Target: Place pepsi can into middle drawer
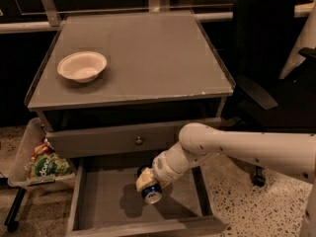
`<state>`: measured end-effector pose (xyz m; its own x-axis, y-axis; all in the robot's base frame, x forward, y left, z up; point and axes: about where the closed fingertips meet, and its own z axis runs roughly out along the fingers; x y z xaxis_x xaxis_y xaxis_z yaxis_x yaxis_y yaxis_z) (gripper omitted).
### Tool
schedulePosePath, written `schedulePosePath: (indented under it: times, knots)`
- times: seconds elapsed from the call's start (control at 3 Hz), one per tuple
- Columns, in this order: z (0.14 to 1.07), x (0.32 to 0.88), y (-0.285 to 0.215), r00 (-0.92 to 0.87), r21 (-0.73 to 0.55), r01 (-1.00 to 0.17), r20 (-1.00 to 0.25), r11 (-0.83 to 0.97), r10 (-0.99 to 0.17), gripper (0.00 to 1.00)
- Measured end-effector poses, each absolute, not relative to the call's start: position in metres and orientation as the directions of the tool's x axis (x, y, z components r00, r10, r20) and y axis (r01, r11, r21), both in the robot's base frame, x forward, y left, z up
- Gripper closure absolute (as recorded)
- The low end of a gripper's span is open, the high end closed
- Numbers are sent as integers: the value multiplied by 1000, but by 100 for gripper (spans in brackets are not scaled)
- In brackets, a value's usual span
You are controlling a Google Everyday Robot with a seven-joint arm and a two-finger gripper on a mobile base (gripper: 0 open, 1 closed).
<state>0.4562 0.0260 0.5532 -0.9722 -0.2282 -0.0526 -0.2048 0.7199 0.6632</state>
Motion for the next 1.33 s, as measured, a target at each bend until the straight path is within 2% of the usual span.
schedulePosePath:
  times: [0.33, 1.0, 1.33]
  knots:
    - [510, 476, 36, -987, 698, -141, -40, 702, -158, 100]
    - [488, 477, 46, -990, 715, -112, -21, 690, -140, 100]
    - [457, 485, 55, -996, 721, -57, 4, 690, -86, 100]
